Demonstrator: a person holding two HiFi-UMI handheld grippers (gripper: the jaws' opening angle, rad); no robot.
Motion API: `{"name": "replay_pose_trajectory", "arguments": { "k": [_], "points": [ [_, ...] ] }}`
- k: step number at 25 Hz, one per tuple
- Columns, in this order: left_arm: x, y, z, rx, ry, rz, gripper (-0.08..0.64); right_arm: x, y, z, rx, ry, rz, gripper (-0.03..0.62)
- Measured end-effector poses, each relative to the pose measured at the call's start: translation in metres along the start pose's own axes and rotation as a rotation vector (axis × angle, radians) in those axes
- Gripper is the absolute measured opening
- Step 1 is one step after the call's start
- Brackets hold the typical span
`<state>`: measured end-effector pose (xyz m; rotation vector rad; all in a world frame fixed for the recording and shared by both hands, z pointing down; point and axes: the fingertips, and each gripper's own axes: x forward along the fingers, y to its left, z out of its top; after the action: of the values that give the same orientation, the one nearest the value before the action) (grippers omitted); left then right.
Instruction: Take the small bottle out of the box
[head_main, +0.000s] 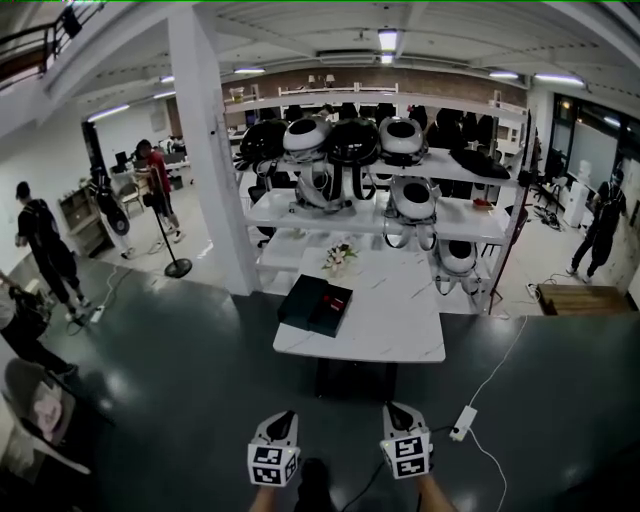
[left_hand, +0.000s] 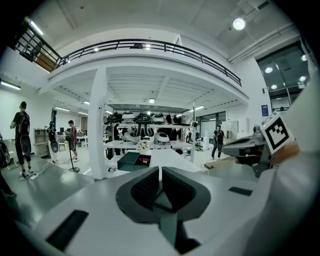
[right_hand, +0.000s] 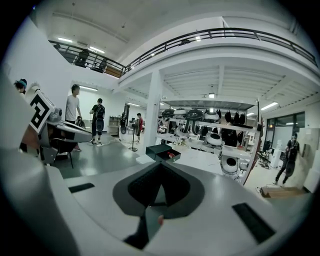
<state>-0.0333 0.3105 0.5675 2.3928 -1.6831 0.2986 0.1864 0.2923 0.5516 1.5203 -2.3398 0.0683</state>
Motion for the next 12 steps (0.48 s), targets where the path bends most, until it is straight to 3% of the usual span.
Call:
{"name": "replay_pose_trajectory", "arguments": {
  "k": [12],
  "points": [
    [0.116, 0.076, 0.03, -0.013, 0.0, -0.055, 0.035, 0.127, -0.018, 0.04, -0.022, 0.021, -0.034, 0.02]
  ]
}}
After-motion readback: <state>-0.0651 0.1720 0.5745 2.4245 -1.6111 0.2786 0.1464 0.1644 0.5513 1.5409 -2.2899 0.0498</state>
